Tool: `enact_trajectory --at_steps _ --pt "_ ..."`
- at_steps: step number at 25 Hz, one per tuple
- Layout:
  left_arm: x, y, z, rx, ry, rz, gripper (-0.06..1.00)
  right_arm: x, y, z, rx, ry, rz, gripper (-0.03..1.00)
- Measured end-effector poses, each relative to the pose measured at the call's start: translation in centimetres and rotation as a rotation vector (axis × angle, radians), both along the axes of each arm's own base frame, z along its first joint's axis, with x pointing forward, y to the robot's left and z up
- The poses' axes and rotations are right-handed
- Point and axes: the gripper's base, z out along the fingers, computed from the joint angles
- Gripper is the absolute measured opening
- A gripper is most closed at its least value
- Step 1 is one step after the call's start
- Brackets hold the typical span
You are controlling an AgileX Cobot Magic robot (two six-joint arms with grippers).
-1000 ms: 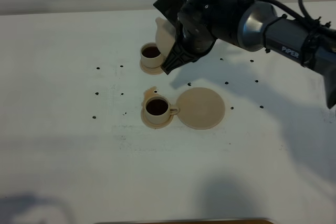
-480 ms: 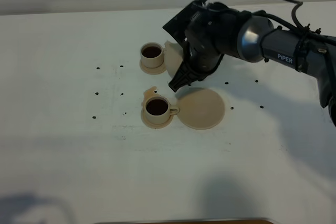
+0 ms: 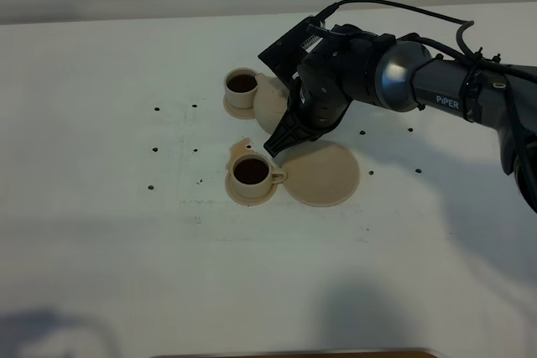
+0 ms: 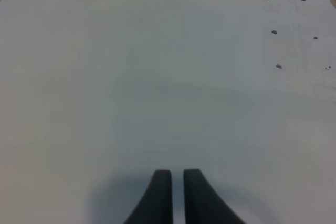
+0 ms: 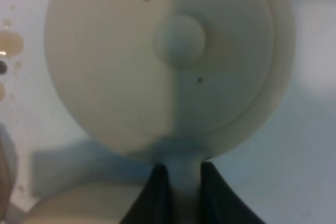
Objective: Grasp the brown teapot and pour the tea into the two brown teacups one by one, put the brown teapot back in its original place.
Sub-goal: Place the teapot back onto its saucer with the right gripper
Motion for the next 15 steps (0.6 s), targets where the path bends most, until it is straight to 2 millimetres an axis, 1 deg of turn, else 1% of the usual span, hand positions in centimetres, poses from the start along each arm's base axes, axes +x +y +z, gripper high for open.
enact_trajectory --at_steps 2,4,7,9,12,13,15 --pt "0.0 0.0 0.0 0.0 0.0 0.0 0.12 -0.2 -0.3 0.8 -0.025 0.006 -0.004 0.08" --pt "0.0 0.0 0.0 -0.001 0.0 0.0 0.12 -0.5 -0.8 2.3 -0.047 0.005 -0.011 0.08" --pt "0.0 0.0 0.0 -0.001 0.0 0.0 0.12 -1.1 -1.4 5.8 -0.051 -0.037 -0.019 0.08" --pt "0.0 0.0 0.0 -0.001 0.0 0.0 0.12 -1.8 -1.9 7.8 -0.054 -0.034 -0.037 0.08" --pt "0.0 0.0 0.0 -0.001 0.0 0.0 0.12 -3.0 -2.3 8.8 -0.075 0.021 -0.048 0.08" --pt "0.0 0.0 0.0 -0.001 0.0 0.0 0.12 -3.5 -2.4 8.9 -0.073 0.037 -0.048 0.08" --pt "0.0 0.0 0.0 -0.001 0.0 0.0 0.12 -4.6 -2.6 8.5 -0.053 0.074 -0.049 0.08"
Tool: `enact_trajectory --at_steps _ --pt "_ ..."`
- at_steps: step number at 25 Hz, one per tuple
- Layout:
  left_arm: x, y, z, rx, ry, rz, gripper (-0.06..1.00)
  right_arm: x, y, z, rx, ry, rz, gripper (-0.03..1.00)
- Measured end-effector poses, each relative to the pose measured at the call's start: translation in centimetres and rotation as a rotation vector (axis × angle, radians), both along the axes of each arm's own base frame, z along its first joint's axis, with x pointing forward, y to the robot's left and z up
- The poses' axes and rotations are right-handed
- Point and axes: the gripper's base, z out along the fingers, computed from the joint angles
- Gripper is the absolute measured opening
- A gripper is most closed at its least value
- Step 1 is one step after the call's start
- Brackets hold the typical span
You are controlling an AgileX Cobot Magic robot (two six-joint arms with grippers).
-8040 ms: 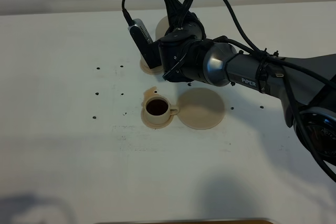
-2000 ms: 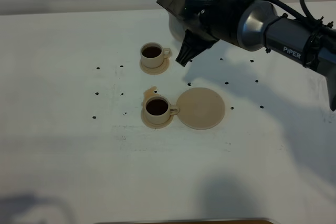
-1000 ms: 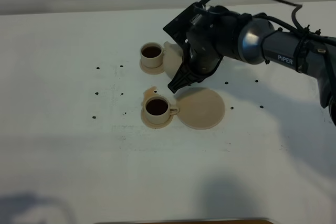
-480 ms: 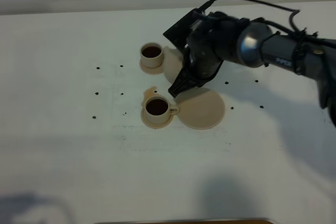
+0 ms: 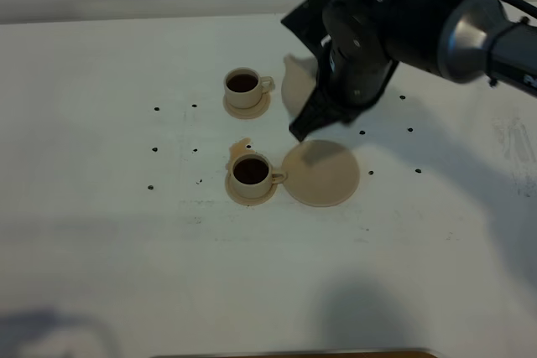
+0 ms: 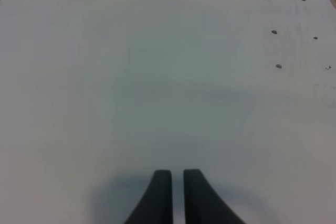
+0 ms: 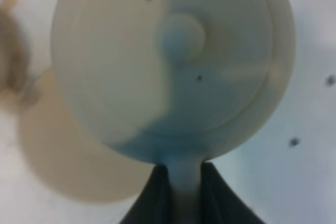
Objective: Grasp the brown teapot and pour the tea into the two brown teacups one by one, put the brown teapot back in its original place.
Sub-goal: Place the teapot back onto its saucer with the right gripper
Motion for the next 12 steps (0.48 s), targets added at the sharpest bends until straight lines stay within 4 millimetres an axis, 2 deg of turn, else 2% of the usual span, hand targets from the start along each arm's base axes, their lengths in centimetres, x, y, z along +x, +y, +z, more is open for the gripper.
enact_trajectory --at_steps 6,12 --pt "0.0 0.0 0.0 0.0 0.0 0.0 0.12 -3.1 -0.6 -2.0 0.148 0.047 -0.028 0.08" --pt "0.0 0.0 0.0 0.0 0.0 0.0 0.12 -4.9 -1.4 -4.7 0.188 0.098 -0.063 0.08"
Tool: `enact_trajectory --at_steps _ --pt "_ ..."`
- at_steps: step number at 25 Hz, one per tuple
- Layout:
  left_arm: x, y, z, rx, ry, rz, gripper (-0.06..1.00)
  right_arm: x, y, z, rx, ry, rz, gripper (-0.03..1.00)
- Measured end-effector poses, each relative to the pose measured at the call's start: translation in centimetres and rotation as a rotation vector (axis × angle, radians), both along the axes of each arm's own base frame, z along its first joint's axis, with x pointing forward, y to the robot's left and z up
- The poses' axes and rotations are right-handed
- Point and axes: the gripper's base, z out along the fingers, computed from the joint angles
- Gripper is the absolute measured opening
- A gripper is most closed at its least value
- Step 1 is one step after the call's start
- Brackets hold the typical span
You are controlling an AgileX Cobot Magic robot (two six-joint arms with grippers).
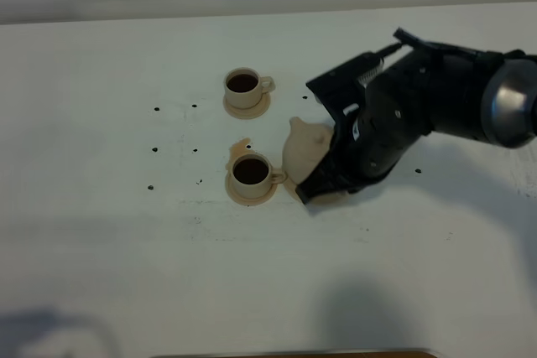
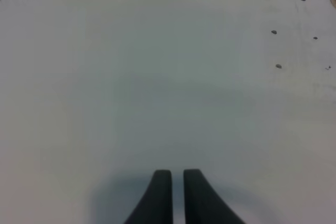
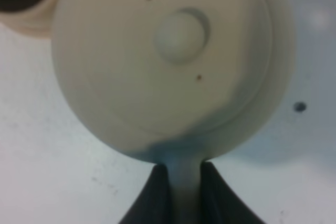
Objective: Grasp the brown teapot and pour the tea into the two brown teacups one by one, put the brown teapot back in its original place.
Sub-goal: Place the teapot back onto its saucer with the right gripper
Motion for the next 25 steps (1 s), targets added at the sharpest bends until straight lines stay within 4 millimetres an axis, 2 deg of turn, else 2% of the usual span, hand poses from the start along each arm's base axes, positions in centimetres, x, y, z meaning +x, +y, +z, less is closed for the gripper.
enact_trajectory --at_steps 13,25 --pt "0.0 0.0 0.0 0.001 0.0 -0.001 0.12 0.0 -0.6 -1.4 0.056 -0.041 -0.057 0.08" --pt "0.0 0.0 0.0 0.001 0.0 -0.001 0.12 0.1 -0.7 -3.2 0.025 0.013 -0.073 0.08"
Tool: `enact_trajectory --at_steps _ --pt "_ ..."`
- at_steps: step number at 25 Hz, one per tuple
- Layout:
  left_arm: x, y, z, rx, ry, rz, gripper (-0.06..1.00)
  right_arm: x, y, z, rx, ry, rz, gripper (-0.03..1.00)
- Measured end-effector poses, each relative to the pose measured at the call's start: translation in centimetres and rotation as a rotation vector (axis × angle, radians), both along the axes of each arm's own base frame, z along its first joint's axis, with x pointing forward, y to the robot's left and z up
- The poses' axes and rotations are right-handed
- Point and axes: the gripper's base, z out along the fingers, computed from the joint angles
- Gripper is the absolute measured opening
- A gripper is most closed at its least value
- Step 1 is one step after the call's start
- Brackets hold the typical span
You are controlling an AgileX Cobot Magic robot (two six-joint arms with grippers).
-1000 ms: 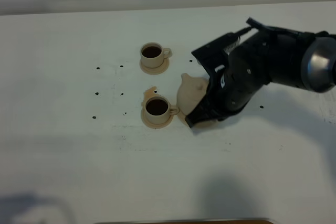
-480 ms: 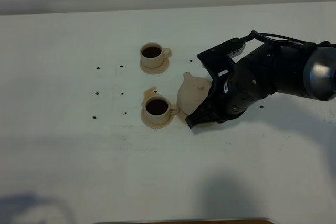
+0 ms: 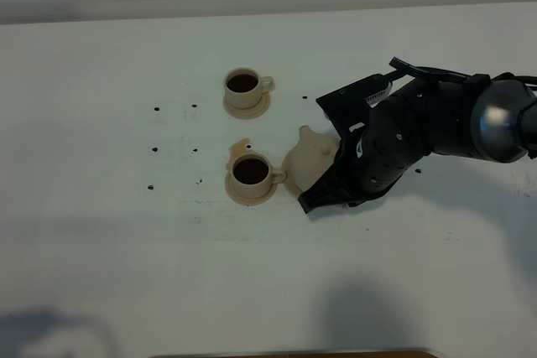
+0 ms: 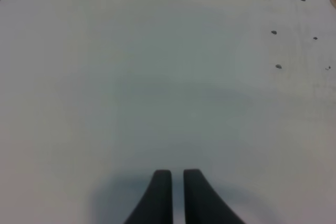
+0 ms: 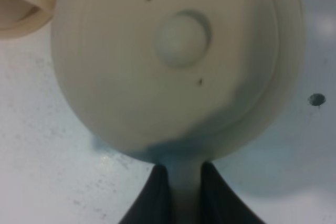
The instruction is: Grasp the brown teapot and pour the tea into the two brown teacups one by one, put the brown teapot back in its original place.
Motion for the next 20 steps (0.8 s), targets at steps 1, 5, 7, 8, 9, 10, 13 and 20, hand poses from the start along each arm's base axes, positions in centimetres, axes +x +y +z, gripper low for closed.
enact_trajectory --at_steps 1,5,7,8,9,10,13,20 --pt "0.0 0.0 0.0 0.0 0.0 0.0 0.12 0.0 0.0 -0.1 -0.002 0.003 0.001 0.08" --pt "0.0 0.0 0.0 0.0 0.0 0.0 0.12 0.0 0.0 -0.2 -0.007 0.008 0.006 0.1" --pt "0.0 0.0 0.0 -0.001 0.0 0.001 0.12 0.0 0.0 -0.3 -0.007 0.008 0.006 0.15" --pt "0.0 0.0 0.0 -0.001 0.0 0.001 0.12 0.0 0.0 -0.3 -0.007 0.006 0.007 0.19" --pt "0.0 0.0 0.0 -0.001 0.0 0.001 0.12 0.0 0.0 -0.4 -0.008 0.008 0.007 0.25" --pt "0.0 0.0 0.0 -0.001 0.0 0.001 0.12 0.0 0.0 -0.4 -0.009 0.007 0.008 0.31" --pt "0.0 0.0 0.0 -0.001 0.0 0.001 0.12 0.0 0.0 -0.4 -0.009 0.009 0.004 0.51" --pt "0.0 0.0 0.0 -0.001 0.0 0.001 0.12 -0.4 -0.3 0.7 -0.014 0.023 -0.014 0.64"
